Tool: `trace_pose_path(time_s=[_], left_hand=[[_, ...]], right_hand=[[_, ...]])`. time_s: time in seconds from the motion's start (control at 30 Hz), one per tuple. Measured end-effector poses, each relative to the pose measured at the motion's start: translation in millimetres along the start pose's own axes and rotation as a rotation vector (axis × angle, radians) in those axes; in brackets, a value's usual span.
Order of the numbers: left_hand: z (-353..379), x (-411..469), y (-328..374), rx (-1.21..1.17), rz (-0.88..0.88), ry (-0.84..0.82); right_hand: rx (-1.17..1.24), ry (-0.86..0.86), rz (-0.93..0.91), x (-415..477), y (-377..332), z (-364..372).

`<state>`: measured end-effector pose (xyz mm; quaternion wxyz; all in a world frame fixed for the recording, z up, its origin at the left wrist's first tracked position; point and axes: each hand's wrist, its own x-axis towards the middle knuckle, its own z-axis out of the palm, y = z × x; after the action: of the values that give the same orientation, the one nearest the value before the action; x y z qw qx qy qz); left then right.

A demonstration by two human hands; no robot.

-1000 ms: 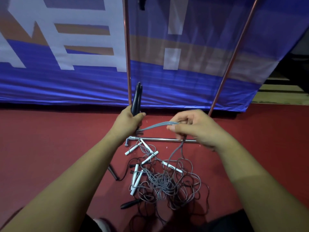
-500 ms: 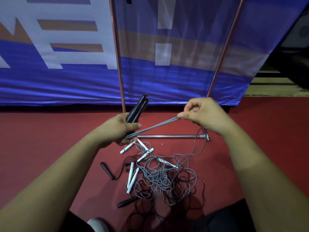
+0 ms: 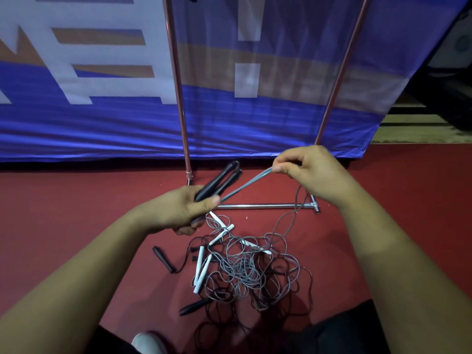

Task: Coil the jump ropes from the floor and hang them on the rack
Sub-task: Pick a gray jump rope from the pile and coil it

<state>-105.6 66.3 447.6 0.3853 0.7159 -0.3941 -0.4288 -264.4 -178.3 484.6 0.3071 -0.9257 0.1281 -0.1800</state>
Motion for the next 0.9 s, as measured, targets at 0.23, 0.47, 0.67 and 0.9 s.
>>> trace_pose_path(time_s=[0.23,0.47,0.67,0.9], left_hand=[[22,-4,10,-0.039,-0.059,-0.265],[23,-9,27,-0.223,0.239,0.063],[4,-8,23,-0.318,0.316,0.275],[-4,-2,22,-0.413,0.334,0.440]], right_hand=[[-0.059,0.147,-0.044,9,-3,12],[0.251,0.069,0.129,13,-2,33],[0.316,-0.178,0.194,6,-7,44],[0.405,-0.185,0.225,1,-10,41]])
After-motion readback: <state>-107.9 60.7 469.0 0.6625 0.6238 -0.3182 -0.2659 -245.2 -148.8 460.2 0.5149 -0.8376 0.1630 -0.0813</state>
